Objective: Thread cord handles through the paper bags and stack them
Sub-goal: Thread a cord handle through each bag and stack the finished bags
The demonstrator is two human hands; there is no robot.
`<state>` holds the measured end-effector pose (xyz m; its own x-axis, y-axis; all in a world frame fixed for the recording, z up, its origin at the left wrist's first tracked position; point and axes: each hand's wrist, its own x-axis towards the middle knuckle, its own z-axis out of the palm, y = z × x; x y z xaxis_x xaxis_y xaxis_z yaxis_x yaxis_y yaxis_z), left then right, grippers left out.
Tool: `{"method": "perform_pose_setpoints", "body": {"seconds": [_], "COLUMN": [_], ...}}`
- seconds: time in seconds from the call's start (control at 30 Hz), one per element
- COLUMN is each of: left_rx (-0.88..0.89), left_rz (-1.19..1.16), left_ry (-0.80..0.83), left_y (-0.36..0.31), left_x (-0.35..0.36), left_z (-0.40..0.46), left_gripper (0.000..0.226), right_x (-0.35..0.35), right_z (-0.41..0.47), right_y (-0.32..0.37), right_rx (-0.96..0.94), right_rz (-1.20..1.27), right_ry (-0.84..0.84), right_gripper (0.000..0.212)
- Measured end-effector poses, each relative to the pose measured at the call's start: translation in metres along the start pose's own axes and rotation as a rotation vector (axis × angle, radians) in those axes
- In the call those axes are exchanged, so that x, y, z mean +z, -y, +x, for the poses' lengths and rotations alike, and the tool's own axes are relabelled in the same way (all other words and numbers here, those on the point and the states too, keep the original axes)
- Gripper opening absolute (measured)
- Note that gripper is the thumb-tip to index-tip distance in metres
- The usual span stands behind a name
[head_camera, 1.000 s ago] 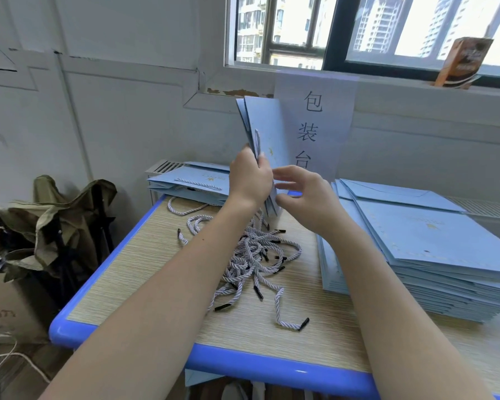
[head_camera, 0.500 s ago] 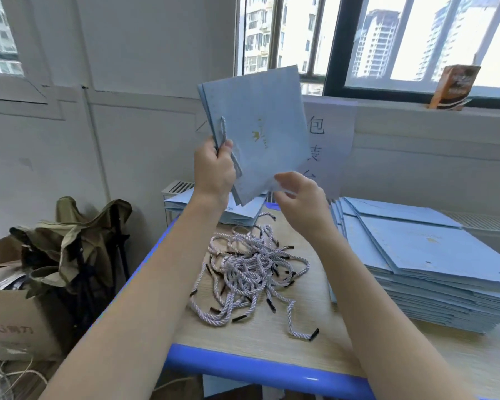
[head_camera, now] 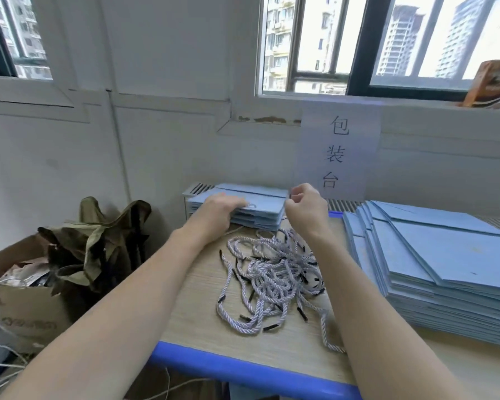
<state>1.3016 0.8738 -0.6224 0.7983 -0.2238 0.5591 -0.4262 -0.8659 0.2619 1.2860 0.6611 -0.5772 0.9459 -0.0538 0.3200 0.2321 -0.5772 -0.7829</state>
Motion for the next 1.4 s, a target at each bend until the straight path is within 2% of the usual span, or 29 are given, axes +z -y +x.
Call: {"method": "perform_pose_setpoints", "body": {"seconds": [0.13,0.23,0.37,0.53,0.7,0.8,0.9,1.13,1.27,1.4], "left_rx": [-0.142,-0.168,-0.105,-0.019,0.015,-0.013,-0.039,-0.057,-0.051,-0.106], "left_rz": [-0.154,-0.203,-0.094,0.167,0.218,0.257,0.263,0.243,0.287,0.128], "left_ry": [0.141,0.223,0.168,0.14,0.158,0.266,0.323,0.265,0.251,0.265], "left_y": [0.0,-0.002,-0.002,-0.026,-0.032,-0.029,-0.027,-0.046,-0.078,-0.119], "left_x": [-0.004,-0.011,-0.009,0.003,0.005,0.005,0.005,-0.022,-0.034,-0.026], "left_z": [-0.003,-0.007,-0.005,0.002,0.005,0.005,0.006,0.012,0.013,0.013], "left_gripper": [0.039,0.046,0.04,0.03,0.036,0.05,0.052,0.057,0.056,0.053], "right_x": [0.009,0.007,0.003,-0.002,-0.003,-0.001,0.0,-0.003,-0.022,-0.067], "right_z": [-0.005,-0.007,-0.008,-0.01,-0.002,-0.001,-0.001,-0.007,-0.007,-0.013], "right_y": [-0.007,-0.009,-0.013,-0.014,-0.021,-0.026,-0.025,-0.006,0.005,-0.003], "right_rx": [-0.069,-0.098,-0.086,-0.087,-0.101,-0.1,-0.11,-0.125,-0.115,-0.091], "right_rz": [-0.162,-0.193,-0.179,-0.195,-0.229,-0.266,-0.283,-0.301,-0.331,-0.436], "right_ry": [0.116,0.138,0.181,0.225,0.169,0.167,0.175,0.115,0.105,0.025], "right_gripper": [0.036,0.036,0.033,0.036,0.036,0.037,0.037,0.038,0.037,0.036]}}
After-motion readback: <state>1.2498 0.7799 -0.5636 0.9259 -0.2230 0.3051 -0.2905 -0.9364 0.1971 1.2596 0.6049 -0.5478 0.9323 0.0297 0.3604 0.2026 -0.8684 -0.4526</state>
